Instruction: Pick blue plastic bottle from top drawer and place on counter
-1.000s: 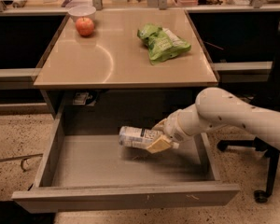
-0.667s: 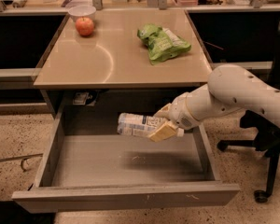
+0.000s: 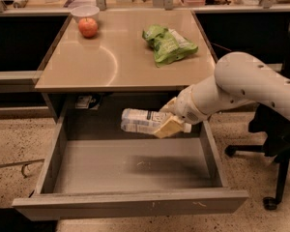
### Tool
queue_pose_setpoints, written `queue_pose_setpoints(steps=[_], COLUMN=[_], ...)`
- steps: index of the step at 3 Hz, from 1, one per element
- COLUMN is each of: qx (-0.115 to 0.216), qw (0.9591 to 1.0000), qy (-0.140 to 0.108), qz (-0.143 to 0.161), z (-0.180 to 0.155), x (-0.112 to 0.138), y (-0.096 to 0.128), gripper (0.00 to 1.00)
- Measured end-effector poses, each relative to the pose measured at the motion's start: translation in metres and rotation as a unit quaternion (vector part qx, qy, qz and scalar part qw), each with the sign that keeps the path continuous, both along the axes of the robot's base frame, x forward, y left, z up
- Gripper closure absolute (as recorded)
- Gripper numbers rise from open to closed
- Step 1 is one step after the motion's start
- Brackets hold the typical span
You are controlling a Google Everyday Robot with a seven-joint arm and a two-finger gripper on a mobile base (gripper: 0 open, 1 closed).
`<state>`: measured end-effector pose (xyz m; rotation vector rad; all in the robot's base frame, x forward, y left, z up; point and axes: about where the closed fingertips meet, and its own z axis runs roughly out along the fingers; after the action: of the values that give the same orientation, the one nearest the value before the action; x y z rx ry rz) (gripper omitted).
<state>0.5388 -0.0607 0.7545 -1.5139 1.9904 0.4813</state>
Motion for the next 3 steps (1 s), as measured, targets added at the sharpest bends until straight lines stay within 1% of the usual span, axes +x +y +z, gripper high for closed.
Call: queue_pose_setpoints(steps=[1, 2, 3], qx=[-0.003, 0.031, 0.031], qw=[0.9983, 0.9918, 0.9918], qy=[-0.057, -0.123, -0.123], qz=[-0.007, -0.018, -0.018], z=[0.058, 0.105, 0.105], x=[0.029, 0.076, 0.076], y=[0.004, 0.006, 0.006], gripper=[1.0, 1.0, 1.0])
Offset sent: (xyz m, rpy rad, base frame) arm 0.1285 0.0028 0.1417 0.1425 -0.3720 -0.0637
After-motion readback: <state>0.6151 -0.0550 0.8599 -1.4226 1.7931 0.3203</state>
